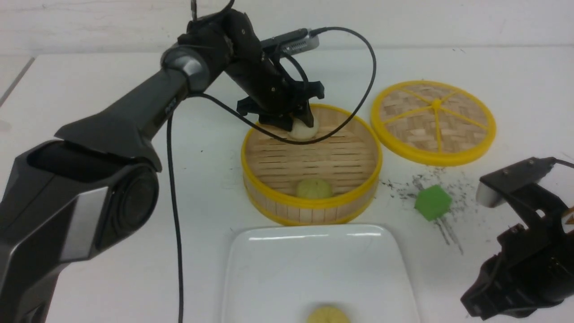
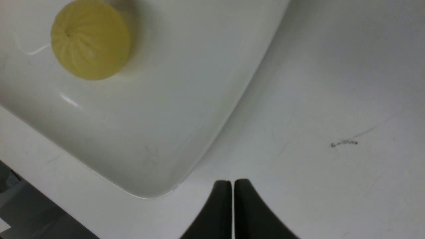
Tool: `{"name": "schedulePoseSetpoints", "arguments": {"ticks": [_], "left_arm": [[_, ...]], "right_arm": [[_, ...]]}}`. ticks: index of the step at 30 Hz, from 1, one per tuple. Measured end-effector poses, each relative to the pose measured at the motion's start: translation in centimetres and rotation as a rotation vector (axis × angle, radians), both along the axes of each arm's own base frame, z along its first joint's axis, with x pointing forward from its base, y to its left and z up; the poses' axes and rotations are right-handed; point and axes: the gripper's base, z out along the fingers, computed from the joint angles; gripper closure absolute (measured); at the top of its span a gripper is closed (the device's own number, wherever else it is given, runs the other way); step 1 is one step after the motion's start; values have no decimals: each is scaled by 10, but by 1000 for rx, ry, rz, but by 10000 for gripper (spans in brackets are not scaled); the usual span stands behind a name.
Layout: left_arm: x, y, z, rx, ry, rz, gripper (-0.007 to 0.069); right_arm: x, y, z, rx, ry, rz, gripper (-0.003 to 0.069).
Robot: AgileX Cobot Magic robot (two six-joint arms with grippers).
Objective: Put the steamed buns into the plate on the white tablecloth.
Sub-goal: 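Reach into the bamboo steamer and grasp a bun with the left gripper, then carry the bun from the bamboo steamer to the plate with the left gripper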
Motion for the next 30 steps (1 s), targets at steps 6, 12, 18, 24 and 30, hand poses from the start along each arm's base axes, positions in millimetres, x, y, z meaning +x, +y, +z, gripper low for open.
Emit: {"name": "schedulePoseSetpoints", "arguments": {"ticks": [6,12,18,24,30], "left_arm": [[2,0,0,-7,-16,7,333],[0,-1,0,-14,14,6,573],[-13,6,41,13,-2,-9,597],[-56,26,147,25,-126,-37,598],[-124,59,248,61,-328,-51,598]], "right_arm": [[0,0,0,0,0,0,625],[0,0,0,1,-2,-1,620],[0,0,0,1,-3,-1,612],[1,0,0,1,-7,-2,606],[0,0,0,-3,-2,2,600]]}}
